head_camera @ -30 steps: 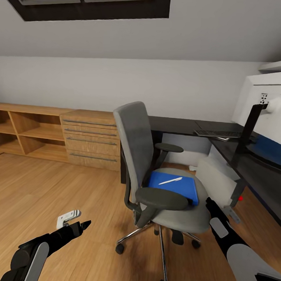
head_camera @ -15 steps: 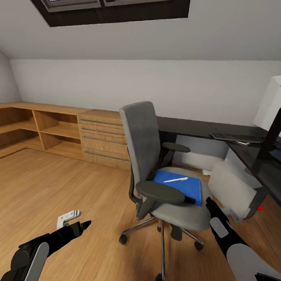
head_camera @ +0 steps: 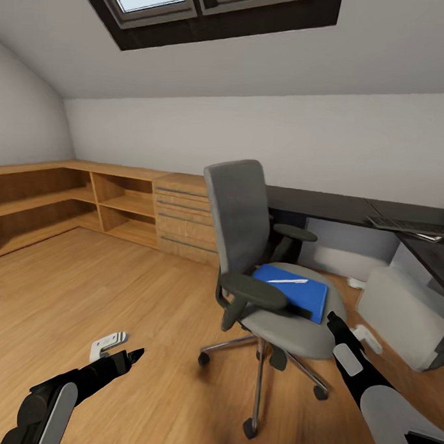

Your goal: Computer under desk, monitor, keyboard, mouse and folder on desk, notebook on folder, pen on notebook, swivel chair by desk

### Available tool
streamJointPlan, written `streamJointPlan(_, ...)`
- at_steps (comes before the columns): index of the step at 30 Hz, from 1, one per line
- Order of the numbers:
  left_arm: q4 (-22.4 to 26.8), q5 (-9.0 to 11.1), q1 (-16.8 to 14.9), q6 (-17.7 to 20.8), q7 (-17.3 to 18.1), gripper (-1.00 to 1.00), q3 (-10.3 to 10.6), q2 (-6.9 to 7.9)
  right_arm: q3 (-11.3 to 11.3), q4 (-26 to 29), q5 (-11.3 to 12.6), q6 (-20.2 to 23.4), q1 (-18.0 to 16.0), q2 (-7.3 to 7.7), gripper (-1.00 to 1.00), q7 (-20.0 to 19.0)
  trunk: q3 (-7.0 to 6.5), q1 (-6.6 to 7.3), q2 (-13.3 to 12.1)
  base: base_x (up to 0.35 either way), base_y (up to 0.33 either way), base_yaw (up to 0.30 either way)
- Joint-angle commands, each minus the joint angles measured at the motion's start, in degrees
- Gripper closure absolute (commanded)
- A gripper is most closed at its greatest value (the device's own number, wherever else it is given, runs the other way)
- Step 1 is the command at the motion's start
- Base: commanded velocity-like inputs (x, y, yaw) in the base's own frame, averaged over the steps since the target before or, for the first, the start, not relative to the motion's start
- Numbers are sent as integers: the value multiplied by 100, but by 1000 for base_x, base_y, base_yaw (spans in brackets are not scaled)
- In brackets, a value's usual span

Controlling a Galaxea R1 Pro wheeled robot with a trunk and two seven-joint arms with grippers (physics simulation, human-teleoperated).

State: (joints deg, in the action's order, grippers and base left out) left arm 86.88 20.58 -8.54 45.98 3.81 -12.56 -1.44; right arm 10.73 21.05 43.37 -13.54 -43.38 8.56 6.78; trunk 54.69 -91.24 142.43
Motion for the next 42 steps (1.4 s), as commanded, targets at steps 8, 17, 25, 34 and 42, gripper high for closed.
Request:
streamJointPlan(8, -3, -19, -7, 34, 40, -100, -17, -6, -26, 6, 103, -25, 3, -16, -100, 7, 6, 0, 1, 0, 0, 24)
streamJointPlan(17, -4, -19, -7, 27, 45, -100, -18, -6, -19, 21, 108, -24, 3, -4, -100, 8, 6, 0, 1, 0, 0, -194)
streamJointPlan(25, -6, -26, -7, 15, 47, -100, -15, -6, -29, 24, 105, -25, 3, -4, -100, -2, 6, 0, 1, 0, 0, -41)
streamJointPlan(34, -13, -35, -7, -8, 49, -100, -10, -6, -34, 59, 91, -38, 5, -3, -100, -321, 6, 0, 1, 87, 0, -2)
streamJointPlan(42, -21, -43, -7, -15, 49, -100, -10, -6, -27, 87, 97, -27, 5, 5, -100, -380, 6, 0, 1, 261, 0, 0)
